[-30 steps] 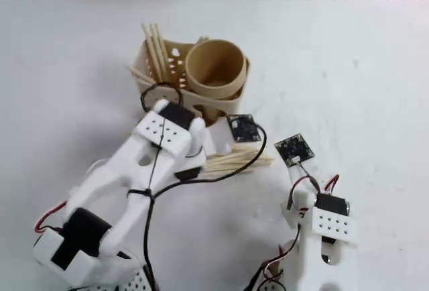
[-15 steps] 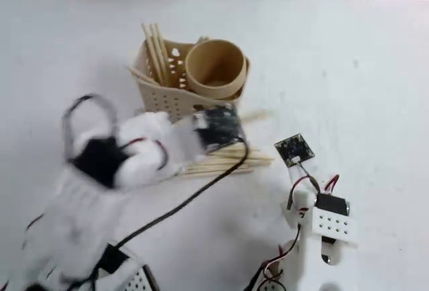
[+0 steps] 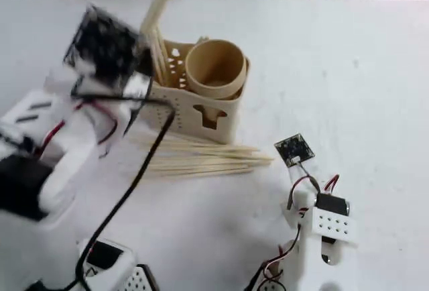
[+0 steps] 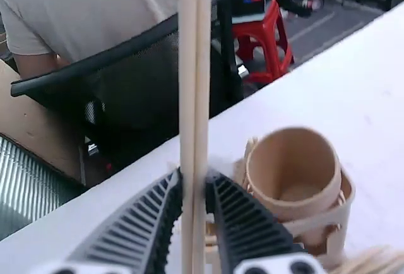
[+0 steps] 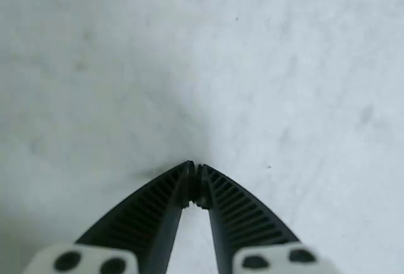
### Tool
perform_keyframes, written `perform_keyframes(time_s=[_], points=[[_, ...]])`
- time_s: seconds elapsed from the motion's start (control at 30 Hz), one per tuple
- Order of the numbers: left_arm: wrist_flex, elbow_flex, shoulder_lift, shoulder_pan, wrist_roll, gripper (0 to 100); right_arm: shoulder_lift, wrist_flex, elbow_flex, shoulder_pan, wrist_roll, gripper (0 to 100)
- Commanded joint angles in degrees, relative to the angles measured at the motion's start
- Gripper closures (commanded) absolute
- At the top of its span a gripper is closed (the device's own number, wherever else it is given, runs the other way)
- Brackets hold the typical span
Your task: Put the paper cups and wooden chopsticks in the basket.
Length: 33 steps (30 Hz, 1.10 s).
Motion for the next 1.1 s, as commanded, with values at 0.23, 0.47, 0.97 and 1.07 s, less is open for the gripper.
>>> perform_keyframes(time_s=[0.23,0.47,0.97,1.07], points=[[-30.1,15.6,5.0,-1.0,19.1,98,-0.1,-0.8,-0.2,0.1,0.7,98.1],[-48.1,36.3,5.1,-5.0,19.4,98,-0.1,-0.8,-0.2,0.1,0.7,98.1],[-50.7,42.2,5.0,-9.9,19.4,97,-0.1,-0.8,-0.2,0.1,0.7,98.1],[-48.4,41.3,5.0,-9.9,19.4,93,-0.1,-0.8,-0.2,0.1,0.7,98.1]])
